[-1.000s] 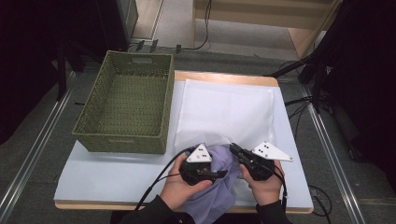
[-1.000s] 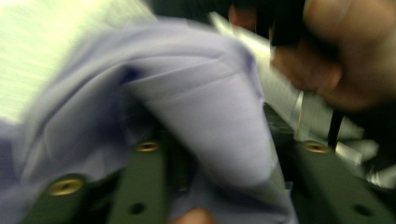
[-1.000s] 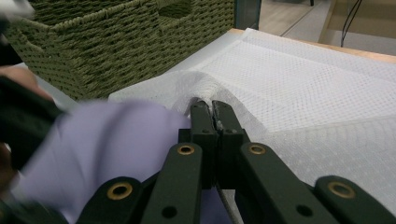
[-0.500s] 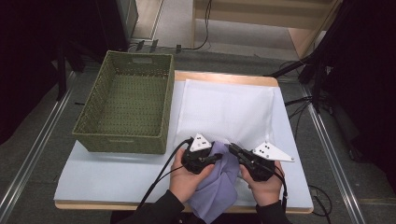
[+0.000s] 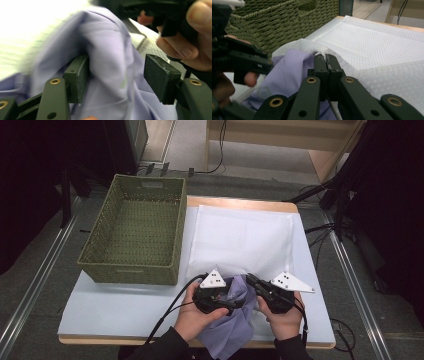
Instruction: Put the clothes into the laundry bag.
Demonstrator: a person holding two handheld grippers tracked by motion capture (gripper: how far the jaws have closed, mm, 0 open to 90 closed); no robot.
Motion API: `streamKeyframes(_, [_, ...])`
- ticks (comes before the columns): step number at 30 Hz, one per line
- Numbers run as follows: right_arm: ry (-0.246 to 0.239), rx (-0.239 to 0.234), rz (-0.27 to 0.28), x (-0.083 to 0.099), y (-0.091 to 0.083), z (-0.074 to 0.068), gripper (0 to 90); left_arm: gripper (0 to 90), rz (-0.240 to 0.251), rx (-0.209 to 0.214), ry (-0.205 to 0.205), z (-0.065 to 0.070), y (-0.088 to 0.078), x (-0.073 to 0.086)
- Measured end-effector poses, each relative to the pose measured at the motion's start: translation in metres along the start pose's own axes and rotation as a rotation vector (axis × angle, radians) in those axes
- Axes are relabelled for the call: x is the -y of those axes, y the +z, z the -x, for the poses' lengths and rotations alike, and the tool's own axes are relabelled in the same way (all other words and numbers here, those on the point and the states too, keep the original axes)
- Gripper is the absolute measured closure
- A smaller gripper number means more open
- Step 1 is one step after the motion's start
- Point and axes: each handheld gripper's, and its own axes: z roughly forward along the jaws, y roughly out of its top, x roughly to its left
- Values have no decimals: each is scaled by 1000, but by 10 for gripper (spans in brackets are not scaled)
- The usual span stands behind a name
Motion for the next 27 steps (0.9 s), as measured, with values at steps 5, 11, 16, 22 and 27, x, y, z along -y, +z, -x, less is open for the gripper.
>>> streamKeyframes(5, [-8,-6,-3,0,1,-3,899,462,-95,-73,15,6,23,3])
streamKeyframes(11, [-6,-14,0,-1,1,-4,899,817,-151,-103,-3,5,33,-5])
streamKeyframes(16, [-15,-17,27,-6,-5,-7,899,860,48,-195,-46,6,21,-15])
streamKeyframes(22, [-11,-16,24,-5,-6,-6,898,649,22,-197,-51,-4,32,-8])
streamKeyframes(27, [-1,-7,21,-3,-6,-1,899,429,56,-113,-10,-1,11,-5])
